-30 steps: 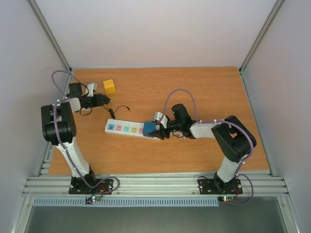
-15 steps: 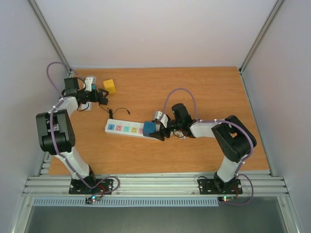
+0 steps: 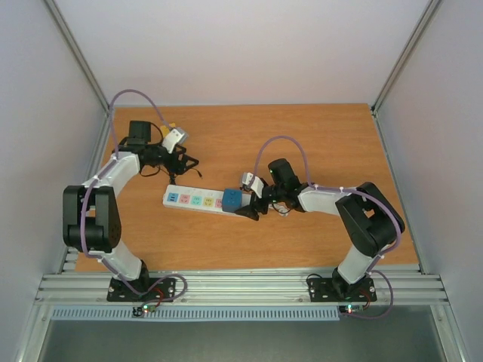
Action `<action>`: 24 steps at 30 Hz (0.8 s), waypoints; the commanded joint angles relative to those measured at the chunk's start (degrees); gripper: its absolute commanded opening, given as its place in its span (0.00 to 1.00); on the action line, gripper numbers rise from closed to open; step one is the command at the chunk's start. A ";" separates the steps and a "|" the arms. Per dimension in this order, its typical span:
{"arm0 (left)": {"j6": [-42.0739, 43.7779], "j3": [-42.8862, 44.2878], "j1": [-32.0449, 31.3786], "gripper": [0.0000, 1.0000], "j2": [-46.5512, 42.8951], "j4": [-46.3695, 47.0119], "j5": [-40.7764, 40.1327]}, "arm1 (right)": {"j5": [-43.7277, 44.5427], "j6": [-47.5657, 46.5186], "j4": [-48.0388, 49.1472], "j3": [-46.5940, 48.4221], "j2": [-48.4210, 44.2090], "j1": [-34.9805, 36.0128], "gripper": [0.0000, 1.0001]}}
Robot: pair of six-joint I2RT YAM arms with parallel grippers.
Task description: Pull the plug off the socket
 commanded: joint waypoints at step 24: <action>34.49 -7.27 -28.23 0.85 -1.67 -7.94 -5.22 | -1.41 -2.86 -5.14 -2.27 -6.97 -2.68 0.99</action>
